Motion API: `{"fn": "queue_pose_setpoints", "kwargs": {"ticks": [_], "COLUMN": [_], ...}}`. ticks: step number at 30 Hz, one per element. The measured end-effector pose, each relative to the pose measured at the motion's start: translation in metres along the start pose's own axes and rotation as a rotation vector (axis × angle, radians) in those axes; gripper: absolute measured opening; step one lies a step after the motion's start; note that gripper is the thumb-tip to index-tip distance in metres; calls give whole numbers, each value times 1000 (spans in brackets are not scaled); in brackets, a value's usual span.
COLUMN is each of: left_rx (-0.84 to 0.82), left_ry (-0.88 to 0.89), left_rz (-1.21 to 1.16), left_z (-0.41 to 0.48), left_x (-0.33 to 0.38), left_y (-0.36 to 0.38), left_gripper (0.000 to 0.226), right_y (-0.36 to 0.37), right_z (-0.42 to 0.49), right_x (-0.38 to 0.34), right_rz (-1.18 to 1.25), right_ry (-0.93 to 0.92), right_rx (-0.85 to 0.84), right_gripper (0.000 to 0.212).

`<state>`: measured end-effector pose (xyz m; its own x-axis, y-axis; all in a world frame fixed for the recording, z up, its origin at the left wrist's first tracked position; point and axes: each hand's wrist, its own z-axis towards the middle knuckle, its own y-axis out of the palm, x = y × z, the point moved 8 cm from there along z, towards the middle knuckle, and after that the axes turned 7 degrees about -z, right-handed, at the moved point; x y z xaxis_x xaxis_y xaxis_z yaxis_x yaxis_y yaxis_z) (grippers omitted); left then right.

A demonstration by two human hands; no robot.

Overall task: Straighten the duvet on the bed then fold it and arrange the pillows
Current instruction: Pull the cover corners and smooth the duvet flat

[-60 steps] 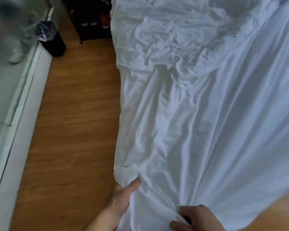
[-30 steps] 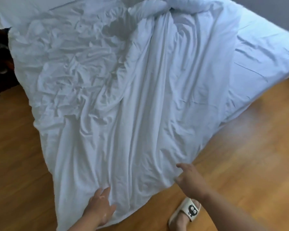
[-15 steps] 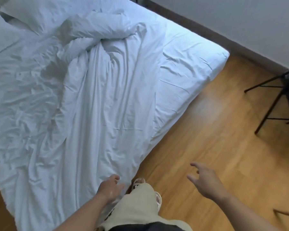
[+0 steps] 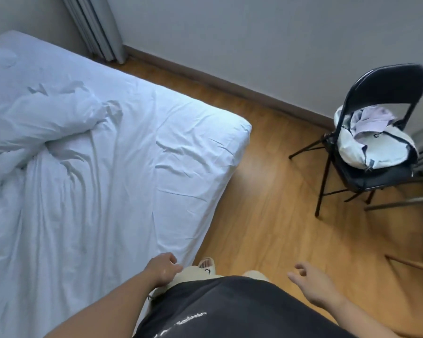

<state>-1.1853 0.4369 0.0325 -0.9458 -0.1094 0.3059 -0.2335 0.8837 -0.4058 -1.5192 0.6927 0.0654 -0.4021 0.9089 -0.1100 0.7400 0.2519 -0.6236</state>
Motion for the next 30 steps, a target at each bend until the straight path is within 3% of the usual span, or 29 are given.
{"fn": "queue_pose_setpoints", "kwargs": {"ticks": [7,14,18,22,25,30], "left_rx": [64,199,160,140,74,54], "left_ry": [-2,-155,-176,-210,-269,-282], "left_rz": [-120,-407,-562,-670,-683,-745], "left_z": [93,160,177,217,268,365], "left_x": [150,281,370,437,465,522], "left_y": [-95,-145,-149,-159,-169,-225], "left_gripper": [31,22,19,22,28,26], "right_y": [-128,-277,-388,-473,-530,-624], "right_z": [128,274,350,429,480,558], "right_x": [0,-35,-64,-107,-153,-236], "right_rz": [56,-94,-162,-201,-186,-269], "right_ry": [45,-66,-100,-114,-133,-121], "right_rx": [5,-202,-197,-193,-151,-144], "right_gripper": [41,24,38,39,26,22]}}
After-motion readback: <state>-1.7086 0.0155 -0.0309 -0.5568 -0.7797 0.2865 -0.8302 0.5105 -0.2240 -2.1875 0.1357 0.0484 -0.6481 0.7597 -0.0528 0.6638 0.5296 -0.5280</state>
